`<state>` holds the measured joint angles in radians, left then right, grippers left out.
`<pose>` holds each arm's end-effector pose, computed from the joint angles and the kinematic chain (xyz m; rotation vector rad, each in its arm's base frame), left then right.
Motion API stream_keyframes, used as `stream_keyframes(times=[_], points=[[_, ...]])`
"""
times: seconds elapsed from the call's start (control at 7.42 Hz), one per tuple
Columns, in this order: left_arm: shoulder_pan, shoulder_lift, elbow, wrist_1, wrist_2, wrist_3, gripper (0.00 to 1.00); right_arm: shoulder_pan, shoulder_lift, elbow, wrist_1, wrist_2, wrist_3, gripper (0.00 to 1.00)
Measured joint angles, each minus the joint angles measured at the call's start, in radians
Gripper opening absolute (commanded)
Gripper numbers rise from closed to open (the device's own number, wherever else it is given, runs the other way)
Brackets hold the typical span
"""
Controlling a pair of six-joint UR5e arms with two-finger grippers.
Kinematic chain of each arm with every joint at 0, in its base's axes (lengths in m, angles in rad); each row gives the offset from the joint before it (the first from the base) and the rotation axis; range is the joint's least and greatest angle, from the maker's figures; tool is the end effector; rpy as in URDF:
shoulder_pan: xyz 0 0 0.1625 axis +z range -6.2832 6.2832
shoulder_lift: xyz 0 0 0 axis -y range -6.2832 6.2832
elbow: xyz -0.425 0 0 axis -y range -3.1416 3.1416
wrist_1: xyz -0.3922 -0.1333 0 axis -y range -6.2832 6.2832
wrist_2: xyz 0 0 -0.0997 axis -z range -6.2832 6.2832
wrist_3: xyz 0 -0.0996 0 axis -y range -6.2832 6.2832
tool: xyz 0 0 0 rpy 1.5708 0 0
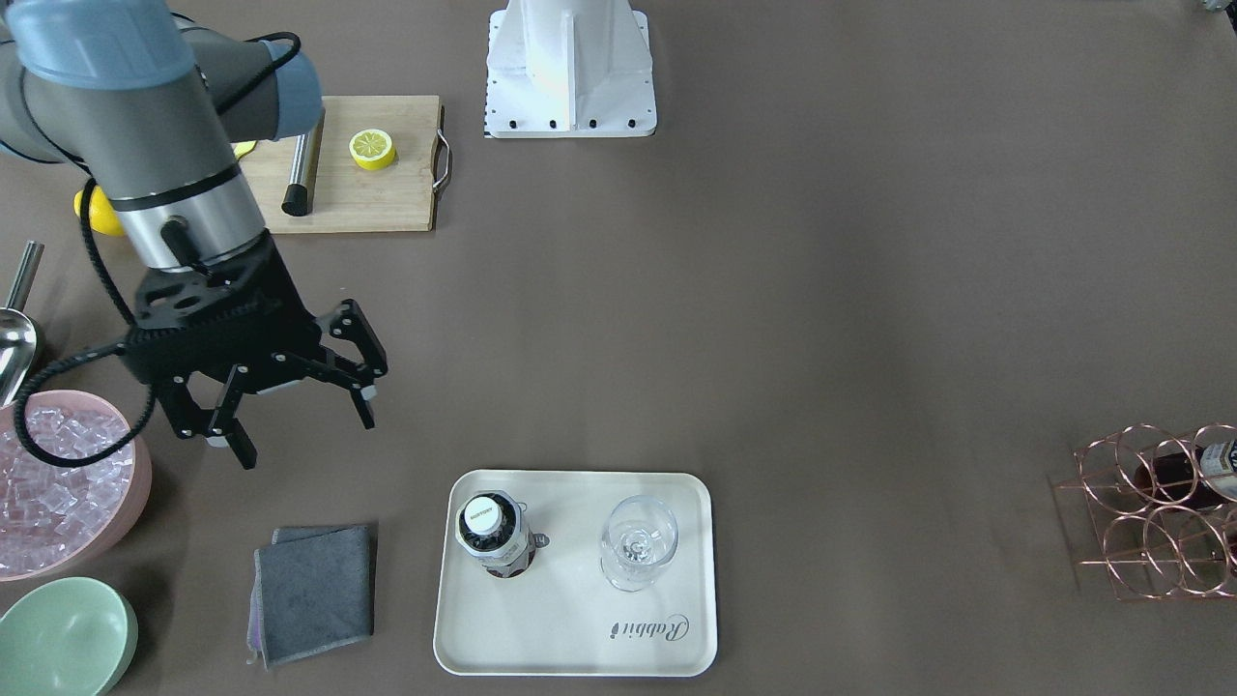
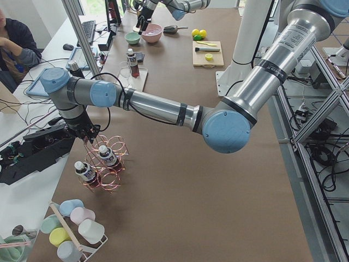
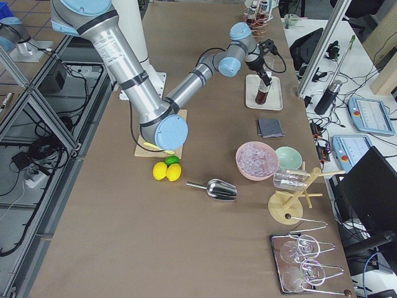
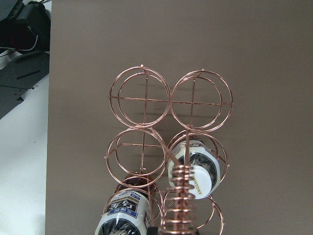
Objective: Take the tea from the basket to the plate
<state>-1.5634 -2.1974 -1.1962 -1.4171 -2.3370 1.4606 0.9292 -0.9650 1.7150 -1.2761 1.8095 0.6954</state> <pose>-0.0588 -0.7357 0.4706 0.6344 0.5595 1.4262 -0.3087 -0.5966 0.2069 0.6813 -0.8139 -0.0760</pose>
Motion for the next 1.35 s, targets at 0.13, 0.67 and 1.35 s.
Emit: stream_keyframes(times=[0.13,0.67,1.35], points=[[0.007,0.014,0.003,-0.033,0.000,-0.004,0.00,0.039,-0.111,0.083,-0.018,0.050,0.001,1.00],[0.014,0.029,-0.004,-0.061,0.001,-0.009,0.00,0.148,-0.494,0.169,-0.024,0.188,-0.042,1.00],[0.014,0.047,-0.017,-0.063,0.001,-0.009,0.37,0.523,-0.749,0.156,-0.176,0.461,-0.492,1.00]])
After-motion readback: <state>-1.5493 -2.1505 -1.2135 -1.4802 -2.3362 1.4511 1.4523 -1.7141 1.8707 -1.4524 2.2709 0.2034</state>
